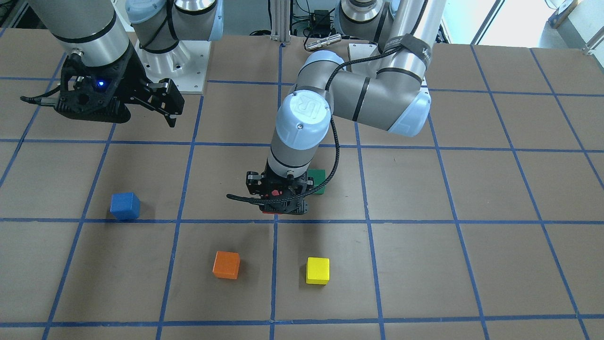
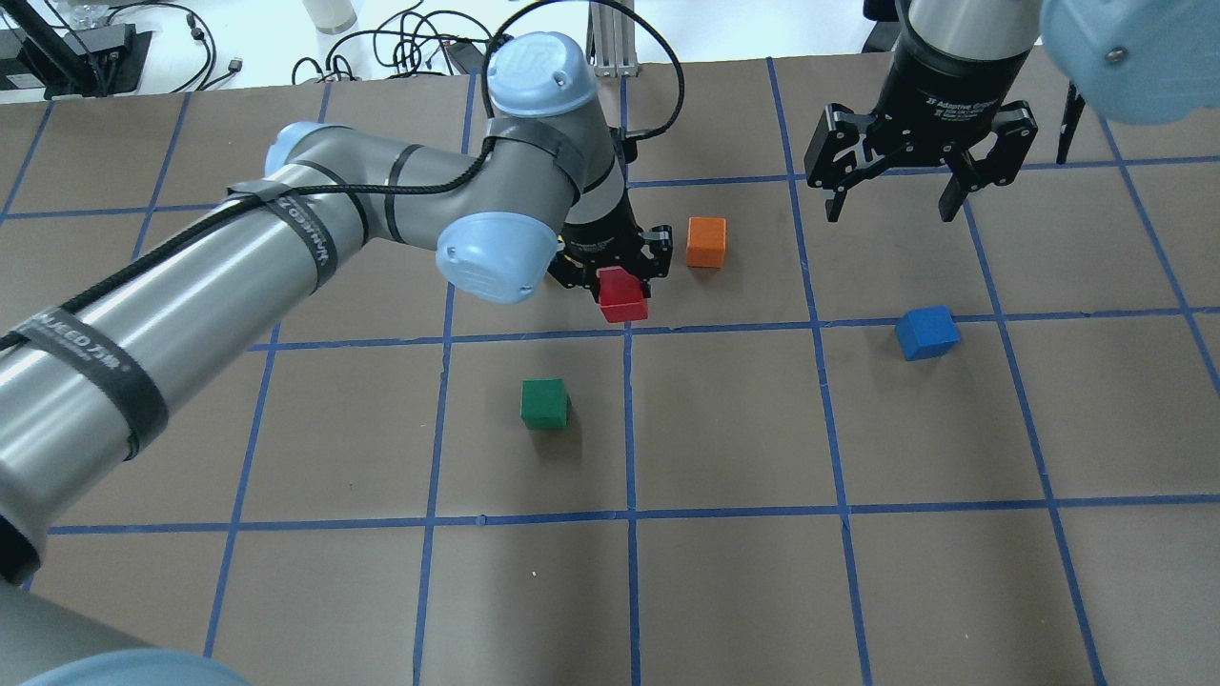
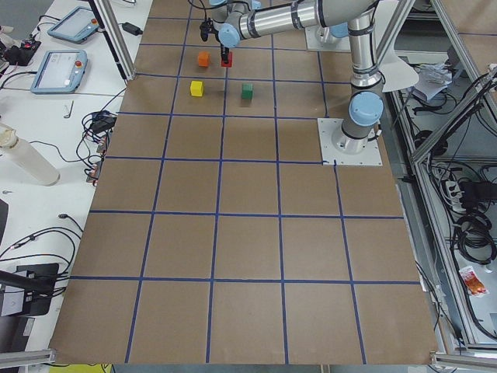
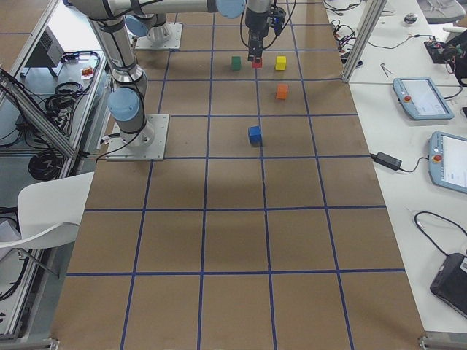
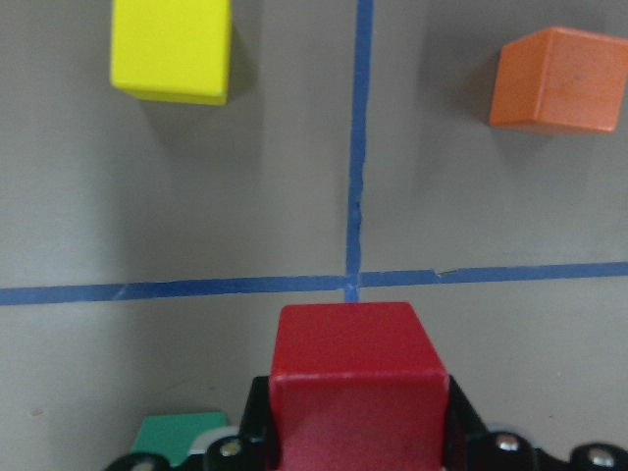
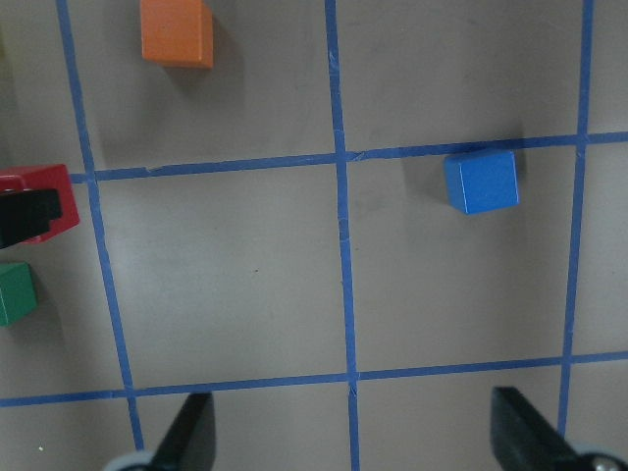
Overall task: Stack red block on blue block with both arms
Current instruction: 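Carry the red cube with the left gripper toward the table centre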
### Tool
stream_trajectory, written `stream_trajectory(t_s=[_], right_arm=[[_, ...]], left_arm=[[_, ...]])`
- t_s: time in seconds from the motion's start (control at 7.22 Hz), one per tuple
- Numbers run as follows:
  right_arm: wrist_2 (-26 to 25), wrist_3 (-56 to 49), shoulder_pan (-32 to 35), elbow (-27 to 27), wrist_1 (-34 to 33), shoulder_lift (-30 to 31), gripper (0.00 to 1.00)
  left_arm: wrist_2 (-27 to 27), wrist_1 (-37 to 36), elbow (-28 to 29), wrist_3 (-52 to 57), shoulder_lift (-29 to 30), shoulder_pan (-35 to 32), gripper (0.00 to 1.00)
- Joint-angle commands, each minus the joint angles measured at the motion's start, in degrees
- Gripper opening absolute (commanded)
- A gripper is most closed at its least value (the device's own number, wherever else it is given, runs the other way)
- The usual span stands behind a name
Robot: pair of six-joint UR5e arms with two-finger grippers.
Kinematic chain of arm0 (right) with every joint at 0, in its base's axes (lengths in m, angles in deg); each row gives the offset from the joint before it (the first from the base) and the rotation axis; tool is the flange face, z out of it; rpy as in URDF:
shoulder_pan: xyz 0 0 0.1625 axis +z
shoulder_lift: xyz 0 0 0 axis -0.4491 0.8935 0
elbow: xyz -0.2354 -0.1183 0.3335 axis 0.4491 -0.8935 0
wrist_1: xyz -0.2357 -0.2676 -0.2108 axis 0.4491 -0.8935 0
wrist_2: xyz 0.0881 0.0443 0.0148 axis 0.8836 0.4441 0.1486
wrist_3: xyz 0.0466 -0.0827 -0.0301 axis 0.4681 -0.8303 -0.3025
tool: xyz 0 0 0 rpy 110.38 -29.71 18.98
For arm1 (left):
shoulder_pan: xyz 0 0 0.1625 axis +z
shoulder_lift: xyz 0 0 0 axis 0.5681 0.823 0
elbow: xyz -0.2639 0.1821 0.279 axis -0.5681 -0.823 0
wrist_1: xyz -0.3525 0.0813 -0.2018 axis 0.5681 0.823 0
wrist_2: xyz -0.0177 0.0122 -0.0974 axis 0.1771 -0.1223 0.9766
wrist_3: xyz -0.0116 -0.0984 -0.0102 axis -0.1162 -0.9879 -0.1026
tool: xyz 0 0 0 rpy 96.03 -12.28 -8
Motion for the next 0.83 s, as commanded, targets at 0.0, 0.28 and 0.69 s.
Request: stream_trajectory(t_s=[0.0,0.28,0.69], right_arm=[[0.08,0.12,-0.05,0.05,0.09,0.0,1.0],[-0.09,0.2,0.04,0.05,0.01,-0.26,1.0],[-0.7,0.2,0.04,0.05,0.1,-0.35,1.0]], left_arm=[[-1.01,-3.32,-0.14,-0.25,4.01,-1.43,0.0],[-7.39,-4.21,-0.49,0.45,5.96,-1.69,0.41],[-8.32,-5.27,0.28,0.36,5.62,-1.78,1.0]])
